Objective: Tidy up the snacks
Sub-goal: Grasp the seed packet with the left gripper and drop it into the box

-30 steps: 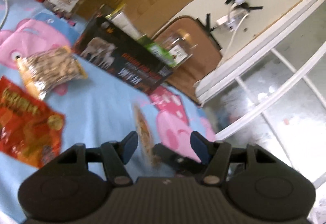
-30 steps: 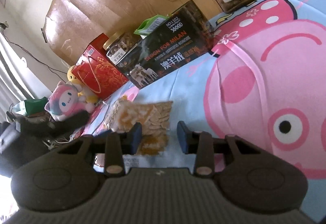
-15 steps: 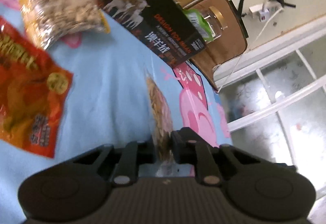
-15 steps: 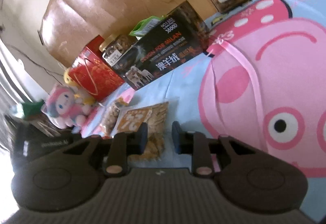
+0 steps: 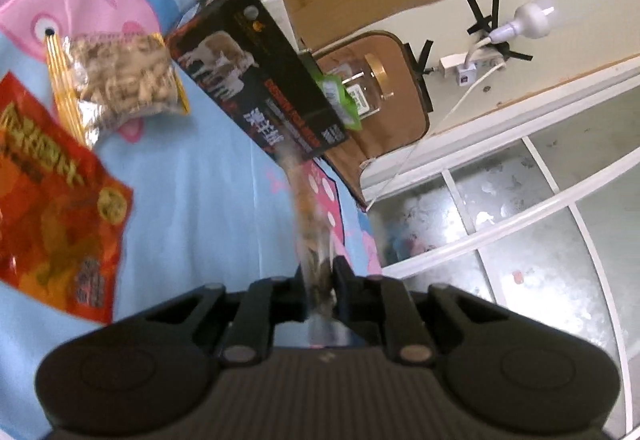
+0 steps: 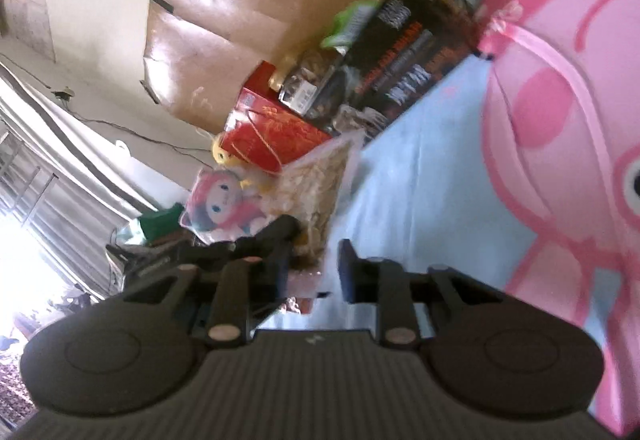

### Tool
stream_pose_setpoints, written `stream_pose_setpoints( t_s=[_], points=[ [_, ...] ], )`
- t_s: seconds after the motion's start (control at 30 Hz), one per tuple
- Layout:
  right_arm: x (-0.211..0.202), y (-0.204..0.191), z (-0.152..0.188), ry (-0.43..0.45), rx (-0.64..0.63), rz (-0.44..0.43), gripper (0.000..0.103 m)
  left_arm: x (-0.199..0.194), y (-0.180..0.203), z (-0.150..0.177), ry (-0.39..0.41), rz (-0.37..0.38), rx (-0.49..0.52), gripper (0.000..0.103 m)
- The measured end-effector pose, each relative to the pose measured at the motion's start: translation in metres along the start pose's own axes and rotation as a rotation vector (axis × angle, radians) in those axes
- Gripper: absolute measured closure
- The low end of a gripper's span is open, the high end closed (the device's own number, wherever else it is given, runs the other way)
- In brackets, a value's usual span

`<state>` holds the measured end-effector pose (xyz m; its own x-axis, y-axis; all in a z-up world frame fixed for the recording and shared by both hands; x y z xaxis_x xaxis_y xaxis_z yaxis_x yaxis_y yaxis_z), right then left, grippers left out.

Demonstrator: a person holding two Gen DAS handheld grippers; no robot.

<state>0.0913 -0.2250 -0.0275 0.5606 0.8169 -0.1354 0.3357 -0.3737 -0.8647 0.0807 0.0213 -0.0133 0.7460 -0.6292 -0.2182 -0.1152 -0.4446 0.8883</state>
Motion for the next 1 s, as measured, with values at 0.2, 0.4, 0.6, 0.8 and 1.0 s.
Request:
stream_pose_setpoints(
  t_s=[0.2, 0.4, 0.6, 0.8, 1.0],
  points=[
    [0.012, -0.022, -0.033, 0.049, -0.029, -0.009, 0.084, 0.015, 0.03, -0.039, 0.023, -0.01, 0.076, 0.088],
    [0.035, -0.018, -0.077, 0.107, 0.042, 0.041, 0.084, 0.058, 0.046, -0.082, 0.004, -0.083, 0.113, 0.086],
    [0.062, -0.01, -0.108, 0.129, 0.066, 0.094, 0.084, 0.096, 0.049, -0.113, 0.019, -0.143, 0.164, 0.08],
    [0.099, -0.005, -0.135, 0.161, -0.034, 0.257, 0.079, 0.105, 0.039, -0.138, 0.092, -0.294, 0.189, 0.046],
    [0.094, -0.014, -0.134, 0.207, -0.169, 0.288, 0.066, 0.068, 0.042, -0.154, 0.176, -0.305, 0.22, 0.029]
  ],
)
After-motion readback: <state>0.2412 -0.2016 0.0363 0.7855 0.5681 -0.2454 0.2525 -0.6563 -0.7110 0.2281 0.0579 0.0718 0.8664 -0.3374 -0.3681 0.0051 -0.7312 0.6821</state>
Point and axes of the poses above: each gripper's, at about its wrist camera, not at the fingertips, and x roughly the way its jaws point, y to its right, z to its underside, the point moved 4 cm from there along x, roughly the way its jaws point, and after that the axes turned 10 degrees about y, right-handed, at the moved point
